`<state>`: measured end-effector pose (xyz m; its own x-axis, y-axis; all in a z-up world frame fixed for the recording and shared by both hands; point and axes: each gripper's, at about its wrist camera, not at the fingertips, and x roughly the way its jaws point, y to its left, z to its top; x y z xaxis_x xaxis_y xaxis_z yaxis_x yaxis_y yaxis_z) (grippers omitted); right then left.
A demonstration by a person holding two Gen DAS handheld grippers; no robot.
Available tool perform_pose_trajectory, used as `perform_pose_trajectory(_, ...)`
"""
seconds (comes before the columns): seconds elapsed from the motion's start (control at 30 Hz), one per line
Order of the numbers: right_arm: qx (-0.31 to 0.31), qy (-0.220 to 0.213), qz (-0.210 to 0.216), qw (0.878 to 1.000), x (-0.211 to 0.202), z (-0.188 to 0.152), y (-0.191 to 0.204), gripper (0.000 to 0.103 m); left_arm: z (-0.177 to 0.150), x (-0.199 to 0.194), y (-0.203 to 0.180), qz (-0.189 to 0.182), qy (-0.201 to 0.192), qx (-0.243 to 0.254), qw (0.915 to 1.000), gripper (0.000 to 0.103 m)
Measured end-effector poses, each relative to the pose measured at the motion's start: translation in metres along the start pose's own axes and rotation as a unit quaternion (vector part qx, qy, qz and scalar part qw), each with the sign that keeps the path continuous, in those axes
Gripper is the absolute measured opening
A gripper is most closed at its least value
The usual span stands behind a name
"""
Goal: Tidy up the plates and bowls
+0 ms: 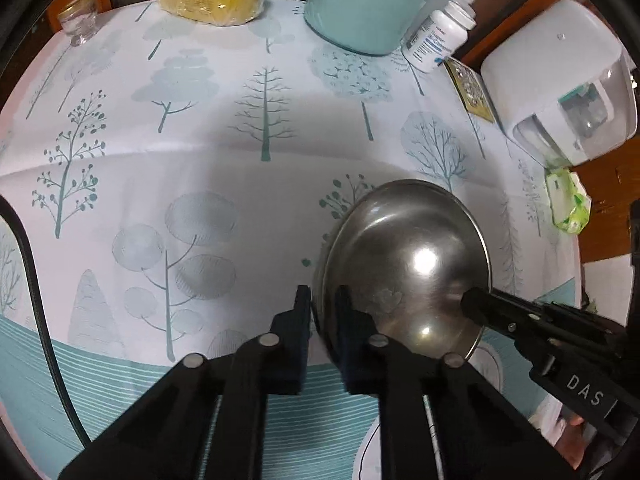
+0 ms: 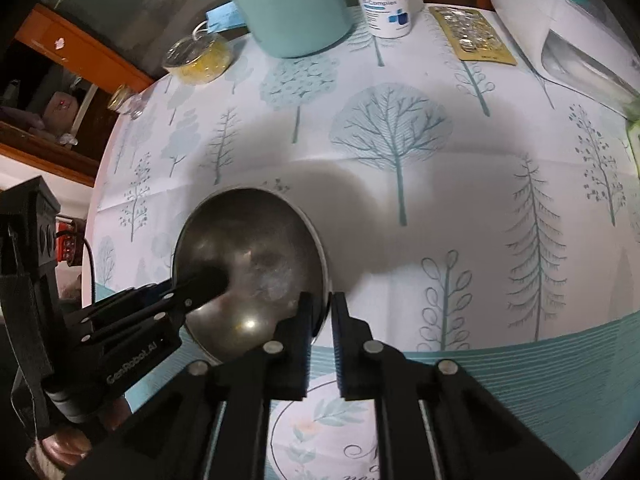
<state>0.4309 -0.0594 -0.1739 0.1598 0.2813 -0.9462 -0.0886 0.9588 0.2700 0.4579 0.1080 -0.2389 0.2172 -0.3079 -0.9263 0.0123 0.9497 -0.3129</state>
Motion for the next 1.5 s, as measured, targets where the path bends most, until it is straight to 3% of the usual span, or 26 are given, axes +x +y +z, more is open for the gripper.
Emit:
perform_pose_trajectory(0.17, -0.018, -0.008, -0.015, 1.0, -0.006, -0.005, 0.009, 0.009, -0.005, -0.005, -0.008, 0.011, 0.006, 0.015, 0.9998, 0.009)
perform_pose_trajectory(0.53, -0.017, -0.023, 0.016, 0.999, -0.048, -0.035, 0.009, 0.008, -0.036, -0.064, -0.028, 0.008, -0.011, 0.04, 0.9991, 0.009)
perform_pose_trajectory(1.03, -0.027, -0.055, 0.049, 0.997, -0.14, -0.144, -0.004, 0.008, -0.157, -0.159, -0.09, 0.018, -0.033, 0.072, 0.9967, 0.01)
perform_pose_trajectory(1.5, -0.043, -0.06, 0.071, 0.995, -0.172, -0.258, -0.014, 0.008, -0.28, -0.192, -0.114, 0.037, -0.027, 0.113, 0.9925, 0.013)
